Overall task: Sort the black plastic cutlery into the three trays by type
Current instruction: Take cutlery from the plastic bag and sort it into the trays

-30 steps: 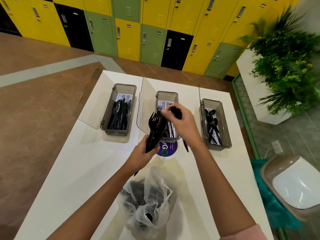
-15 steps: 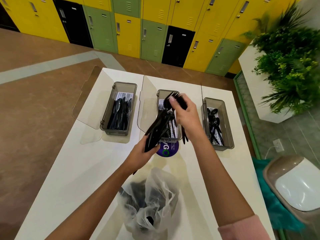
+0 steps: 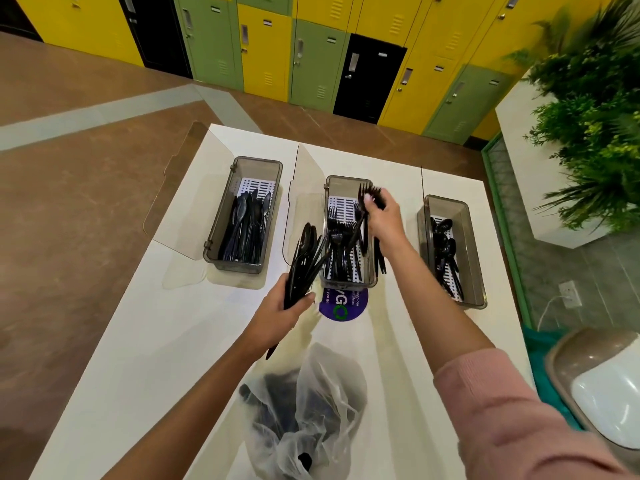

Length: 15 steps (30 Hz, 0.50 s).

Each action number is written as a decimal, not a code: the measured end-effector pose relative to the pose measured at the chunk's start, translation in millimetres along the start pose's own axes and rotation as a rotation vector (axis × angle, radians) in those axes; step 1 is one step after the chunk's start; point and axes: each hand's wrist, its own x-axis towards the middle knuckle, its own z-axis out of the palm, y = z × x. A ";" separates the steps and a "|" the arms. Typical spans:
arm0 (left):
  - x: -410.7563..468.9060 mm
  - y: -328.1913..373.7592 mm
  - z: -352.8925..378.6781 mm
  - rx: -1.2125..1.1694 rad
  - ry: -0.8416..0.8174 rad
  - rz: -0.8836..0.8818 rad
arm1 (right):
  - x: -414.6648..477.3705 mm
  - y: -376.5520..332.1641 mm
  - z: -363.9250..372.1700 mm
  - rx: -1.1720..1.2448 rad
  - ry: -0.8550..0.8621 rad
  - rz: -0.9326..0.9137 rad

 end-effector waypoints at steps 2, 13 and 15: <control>0.9 -0.5 0.2 -0.006 0.000 -0.012 | 4.2 20.3 12.5 -0.026 -0.041 0.091; 4.6 4.1 0.9 -0.083 -0.072 -0.017 | 22.7 47.1 31.8 -0.223 -0.045 0.208; 4.8 5.8 3.3 -0.089 -0.068 -0.009 | 14.7 42.8 31.2 -0.336 -0.095 0.212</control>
